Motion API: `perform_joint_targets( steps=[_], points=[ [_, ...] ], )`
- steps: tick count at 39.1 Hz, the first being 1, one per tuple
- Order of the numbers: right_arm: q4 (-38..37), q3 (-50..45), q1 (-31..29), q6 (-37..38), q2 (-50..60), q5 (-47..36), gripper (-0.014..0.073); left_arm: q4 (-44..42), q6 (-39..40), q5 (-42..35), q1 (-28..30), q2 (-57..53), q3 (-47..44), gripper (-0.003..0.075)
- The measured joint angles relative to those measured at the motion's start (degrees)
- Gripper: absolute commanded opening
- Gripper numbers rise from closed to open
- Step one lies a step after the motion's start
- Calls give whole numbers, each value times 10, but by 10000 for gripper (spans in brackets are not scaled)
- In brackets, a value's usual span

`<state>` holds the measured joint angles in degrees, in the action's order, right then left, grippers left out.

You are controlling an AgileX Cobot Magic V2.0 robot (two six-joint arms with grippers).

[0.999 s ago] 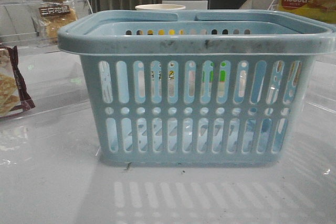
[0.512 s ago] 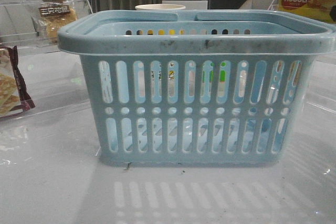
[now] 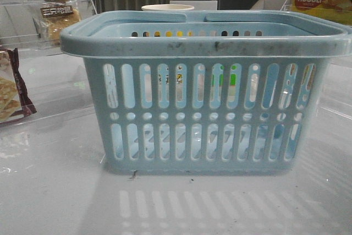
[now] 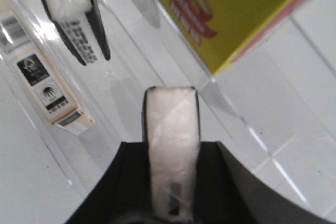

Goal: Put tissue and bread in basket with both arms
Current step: 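Carry the pack over the blue basket and open the right gripper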

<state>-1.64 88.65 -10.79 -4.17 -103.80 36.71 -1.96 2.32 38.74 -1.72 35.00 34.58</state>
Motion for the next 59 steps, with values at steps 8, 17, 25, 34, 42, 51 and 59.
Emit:
perform_joint_targets(
  steps=[8,17,25,34,42,51,59],
  points=[
    [27,0,2,0,85,27,173,0,0,0,0,0,0,378],
    [28,0,40,0,195,54,173,0,0,0,0,0,0,378],
    [38,-19,116,0,285,62,173,0,0,0,0,0,0,378],
    [42,-83,236,0,328,68,173,0,0,0,0,0,0,378],
    [44,-152,333,0,313,44,173,0,0,0,0,0,0,378],
    [46,-184,378,0,258,2,176,0,0,0,0,0,0,378],
    [46,-184,380,0,210,-16,271,0,0,0,0,0,0,378]
  ],
)
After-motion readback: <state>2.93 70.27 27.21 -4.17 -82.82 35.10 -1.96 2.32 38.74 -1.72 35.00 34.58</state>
